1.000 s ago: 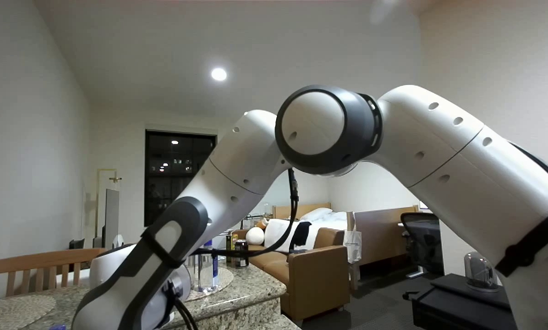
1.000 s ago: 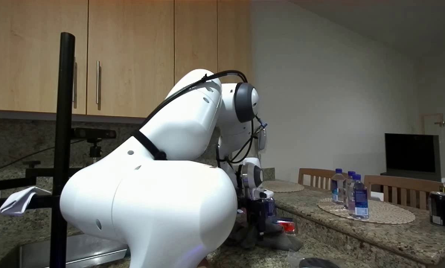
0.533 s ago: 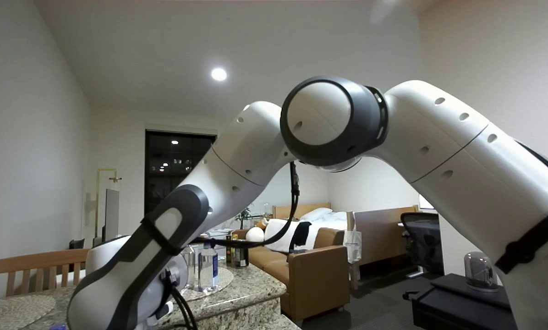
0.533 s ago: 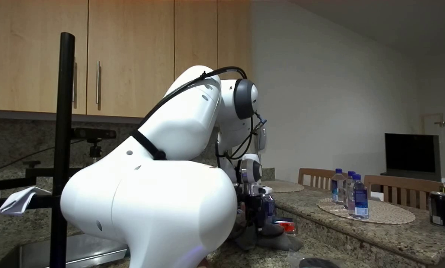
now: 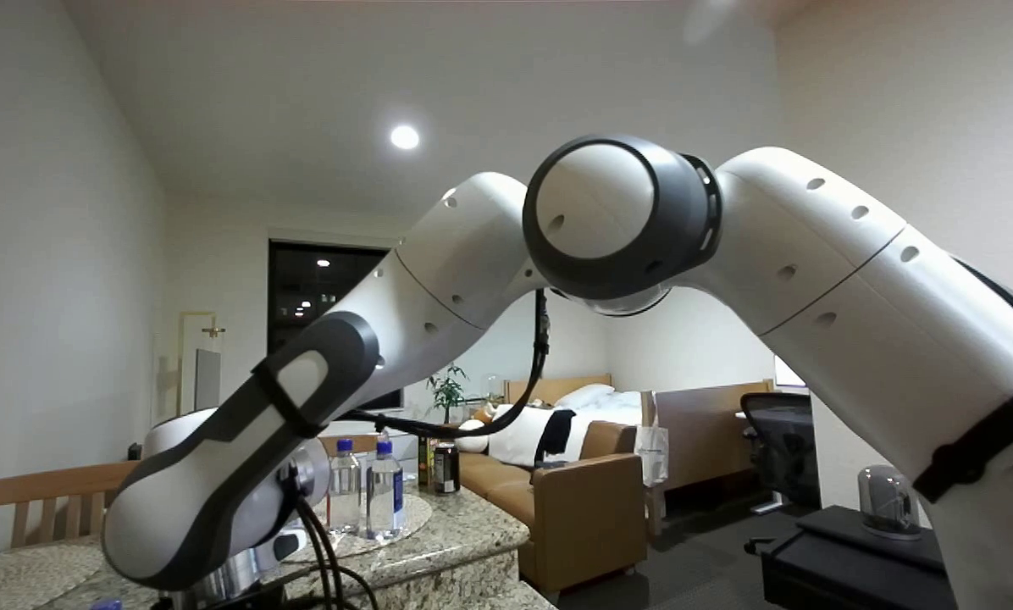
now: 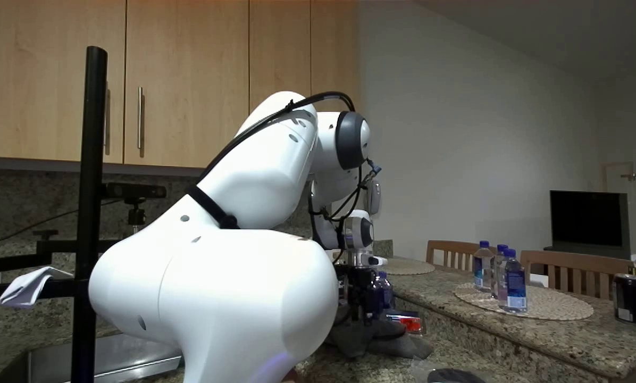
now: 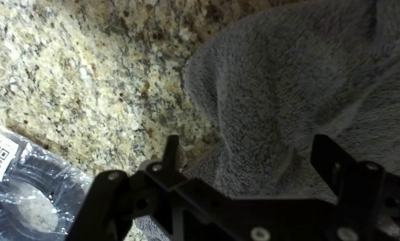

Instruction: Move the grey towel to the left.

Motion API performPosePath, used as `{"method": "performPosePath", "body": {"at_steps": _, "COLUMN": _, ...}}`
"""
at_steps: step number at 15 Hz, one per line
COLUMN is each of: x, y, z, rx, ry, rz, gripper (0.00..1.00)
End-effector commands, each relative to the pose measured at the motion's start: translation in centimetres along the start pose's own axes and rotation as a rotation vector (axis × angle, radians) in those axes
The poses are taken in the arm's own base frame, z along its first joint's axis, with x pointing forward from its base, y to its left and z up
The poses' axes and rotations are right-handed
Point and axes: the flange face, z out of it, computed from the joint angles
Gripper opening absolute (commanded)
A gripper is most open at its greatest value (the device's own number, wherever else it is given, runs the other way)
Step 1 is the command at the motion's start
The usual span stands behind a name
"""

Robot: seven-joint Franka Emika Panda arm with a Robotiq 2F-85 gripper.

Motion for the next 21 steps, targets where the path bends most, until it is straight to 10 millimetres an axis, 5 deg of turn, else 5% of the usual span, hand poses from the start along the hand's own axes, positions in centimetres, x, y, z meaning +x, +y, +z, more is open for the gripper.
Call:
{"method": "performPosePath", "body": {"at_steps": 1, "x": 0.5, "y": 0.8, "z": -2.4, "rx": 0.033, "ry": -0.035, "rz": -0.077, "gripper": 1.00}}
{"method": "performPosePath", "body": {"at_steps": 12, "x": 1.5, "y": 1.0, "z": -6.5, "rx": 0.042, "ry": -0.037, "rz": -0.126, "gripper": 1.00}}
{"method": "performPosePath", "body": {"at_steps": 21, "x": 2.2, "y": 0.6, "z": -6.0, "rx": 0.034, "ry": -0.016, "rz": -0.097, "gripper": 1.00}}
